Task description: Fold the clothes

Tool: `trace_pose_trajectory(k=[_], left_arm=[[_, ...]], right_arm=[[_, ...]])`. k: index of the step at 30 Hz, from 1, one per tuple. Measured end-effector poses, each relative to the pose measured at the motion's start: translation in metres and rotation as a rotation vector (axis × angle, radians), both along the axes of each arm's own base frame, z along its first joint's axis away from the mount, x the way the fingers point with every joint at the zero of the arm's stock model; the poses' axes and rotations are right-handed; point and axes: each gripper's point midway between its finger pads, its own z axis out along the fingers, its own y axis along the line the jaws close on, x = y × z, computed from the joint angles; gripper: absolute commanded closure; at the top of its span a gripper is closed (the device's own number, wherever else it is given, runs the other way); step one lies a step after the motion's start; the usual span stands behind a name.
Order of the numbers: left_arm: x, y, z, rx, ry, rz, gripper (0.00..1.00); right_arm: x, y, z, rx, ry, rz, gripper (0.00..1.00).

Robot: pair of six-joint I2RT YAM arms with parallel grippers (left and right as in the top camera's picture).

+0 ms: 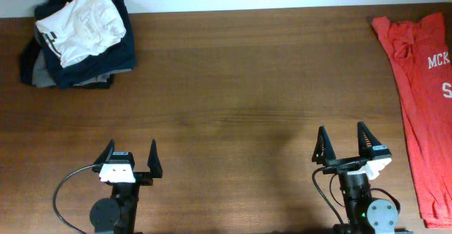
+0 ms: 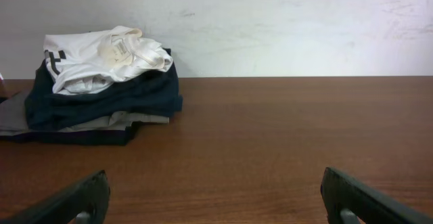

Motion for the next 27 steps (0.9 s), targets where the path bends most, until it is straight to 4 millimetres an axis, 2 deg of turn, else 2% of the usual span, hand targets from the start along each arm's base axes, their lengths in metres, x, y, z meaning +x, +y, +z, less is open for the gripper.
trace_pose_trajectory(k=[3,5,8,27], left_arm=[[0.0,0.0,0.0,0.0,0.0,0.0,0.01],[0.0,0.0,0.0,0.0,0.0,0.0,0.01],[0.0,0.0,0.0,0.0,0.0,0.0,0.01],[0.0,0.0,0.0,0.0,0.0,0.0,0.01]], right_arm=[[0.002,-0.002,-0.007,0.005,0.029,-0.014,0.01],[0.005,-0.003,-0.036,0.005,0.15,-0.022,0.01],[0.004,0.003,-0.064,0.001,0.263,0.0,0.01],[0.004,0.006,-0.065,0.0,0.264,0.013,0.01]])
